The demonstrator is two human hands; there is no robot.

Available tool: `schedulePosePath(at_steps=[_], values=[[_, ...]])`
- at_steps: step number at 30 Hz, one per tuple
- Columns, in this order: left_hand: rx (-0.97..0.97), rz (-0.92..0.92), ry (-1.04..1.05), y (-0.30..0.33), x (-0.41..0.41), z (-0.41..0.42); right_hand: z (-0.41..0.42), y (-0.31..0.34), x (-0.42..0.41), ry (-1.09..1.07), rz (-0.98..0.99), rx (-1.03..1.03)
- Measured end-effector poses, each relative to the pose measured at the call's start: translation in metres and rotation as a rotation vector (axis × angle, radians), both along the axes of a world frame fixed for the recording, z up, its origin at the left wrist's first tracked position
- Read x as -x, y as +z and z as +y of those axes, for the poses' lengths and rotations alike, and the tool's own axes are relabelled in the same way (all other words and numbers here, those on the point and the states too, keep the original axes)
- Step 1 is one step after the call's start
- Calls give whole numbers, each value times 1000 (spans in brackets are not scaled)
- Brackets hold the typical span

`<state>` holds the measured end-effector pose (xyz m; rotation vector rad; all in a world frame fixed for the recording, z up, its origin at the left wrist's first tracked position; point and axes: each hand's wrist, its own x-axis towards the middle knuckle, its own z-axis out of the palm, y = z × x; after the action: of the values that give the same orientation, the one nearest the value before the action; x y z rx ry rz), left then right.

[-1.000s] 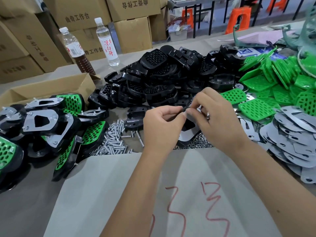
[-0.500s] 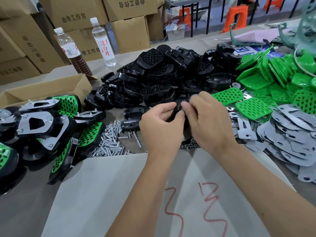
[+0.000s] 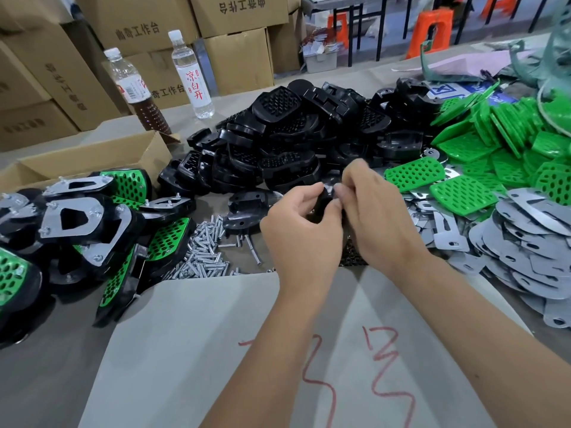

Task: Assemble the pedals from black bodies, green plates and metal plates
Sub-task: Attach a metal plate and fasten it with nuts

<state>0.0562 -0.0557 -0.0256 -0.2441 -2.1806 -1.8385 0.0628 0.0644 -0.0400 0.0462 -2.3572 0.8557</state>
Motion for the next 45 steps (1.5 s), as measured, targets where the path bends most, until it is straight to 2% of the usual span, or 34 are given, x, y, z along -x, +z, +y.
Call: schedulePosePath(at_steps=[7, 13, 18, 26, 35, 40, 45], values=[[-7, -52, -74, -3, -1, 7, 10, -5, 3, -64, 39, 100], [-65, -136, -52, -4, 10, -2, 8, -2, 2, 66, 2, 6], [-47, -134, -108, -7, 6, 5, 10, -1, 3, -104, 6, -4], [-68, -139, -93, -6, 12, -4, 10, -6, 5, 0, -68, -41], [-32, -109, -220, -6, 11, -5, 11, -3, 3, -138, -1, -14], [-148, -201, -229, -5, 19, -11, 14, -6, 4, -26, -36, 24], [-144, -237, -278, -4, 17, -14, 13, -5, 5, -22, -2, 1]])
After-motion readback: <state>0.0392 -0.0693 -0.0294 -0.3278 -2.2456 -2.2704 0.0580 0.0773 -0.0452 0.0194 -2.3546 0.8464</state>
